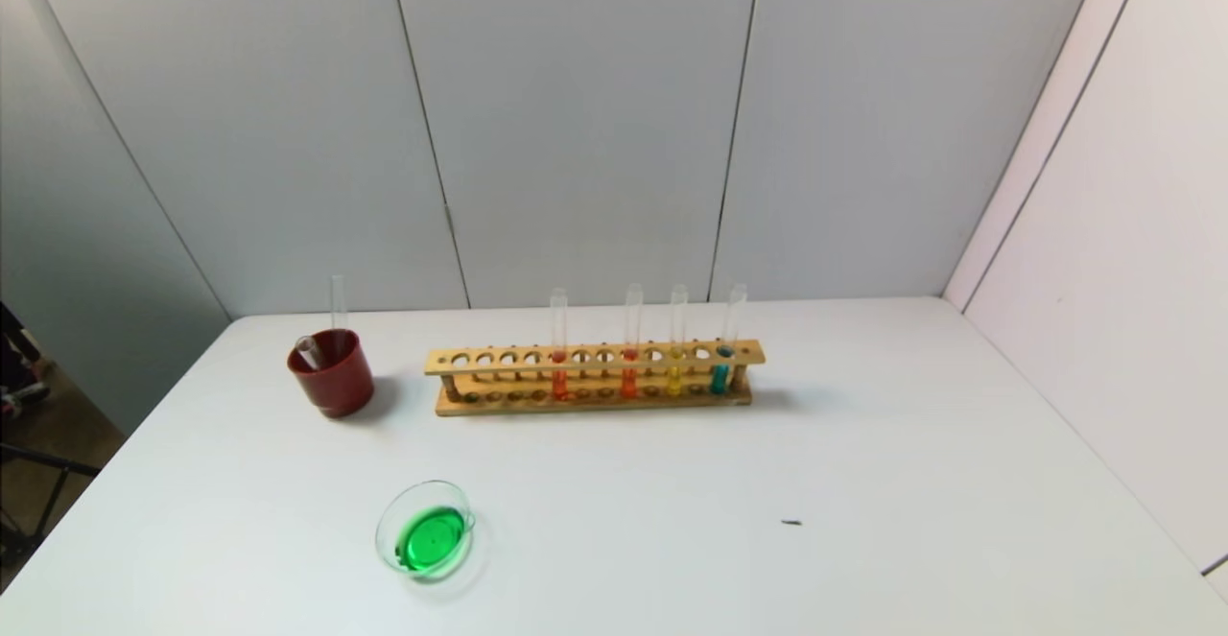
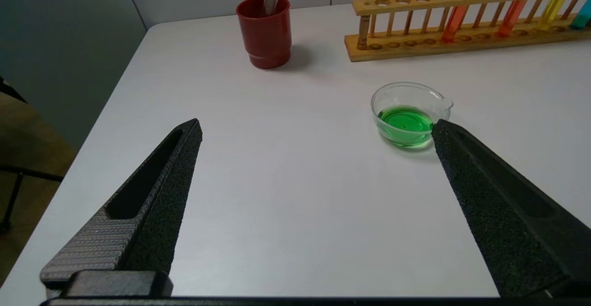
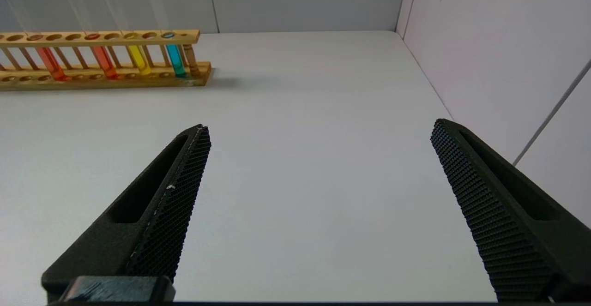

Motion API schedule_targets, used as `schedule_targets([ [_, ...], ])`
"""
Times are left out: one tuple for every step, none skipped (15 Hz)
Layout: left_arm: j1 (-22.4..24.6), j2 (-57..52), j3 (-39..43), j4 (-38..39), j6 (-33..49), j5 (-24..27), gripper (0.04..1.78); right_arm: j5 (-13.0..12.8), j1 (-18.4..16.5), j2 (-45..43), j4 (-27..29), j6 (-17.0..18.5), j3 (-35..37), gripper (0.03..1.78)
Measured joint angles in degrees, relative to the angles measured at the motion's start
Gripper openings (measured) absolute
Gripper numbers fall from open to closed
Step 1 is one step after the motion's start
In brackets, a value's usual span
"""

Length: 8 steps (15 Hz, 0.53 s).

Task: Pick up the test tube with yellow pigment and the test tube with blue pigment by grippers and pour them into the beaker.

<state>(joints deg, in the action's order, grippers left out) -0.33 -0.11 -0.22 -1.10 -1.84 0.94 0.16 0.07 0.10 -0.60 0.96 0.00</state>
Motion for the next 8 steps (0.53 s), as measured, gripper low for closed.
schedule_targets([
  [-0.02,0.0,0.09,0.52,0.91,-0.3,1.75,0.0,0.02,0.0,0.02,0.0,0.0,1.74],
  [-0.02,0.0,0.17,0.59,1.27,-0.41,1.75,0.0,0.0,0.0,0.0,0.0,0.0,1.74],
  [-0.02,0.0,0.17,0.63,1.27,-0.41,1.75,0.0,-0.02,0.0,0.02,0.0,0.0,1.74],
  [-0.02,0.0,0.2,0.63,1.27,-0.43,1.75,0.0,0.0,0.0,0.0,0.0,0.0,1.74],
  [-0.02,0.0,0.2,0.63,1.27,-0.41,1.75,0.0,0.0,0.0,0.0,0.0,0.0,1.74],
  [-0.02,0.0,0.22,0.63,1.27,-0.41,1.75,0.02,0.0,0.0,0.0,0.0,0.0,1.74],
  [-0.02,0.0,0.22,0.66,1.27,-0.41,1.75,0.02,0.0,0.0,0.0,0.0,0.0,1.74],
  [0.0,0.0,0.22,0.66,1.29,-0.43,1.75,0.02,0.02,0.0,0.02,0.0,0.0,1.74],
])
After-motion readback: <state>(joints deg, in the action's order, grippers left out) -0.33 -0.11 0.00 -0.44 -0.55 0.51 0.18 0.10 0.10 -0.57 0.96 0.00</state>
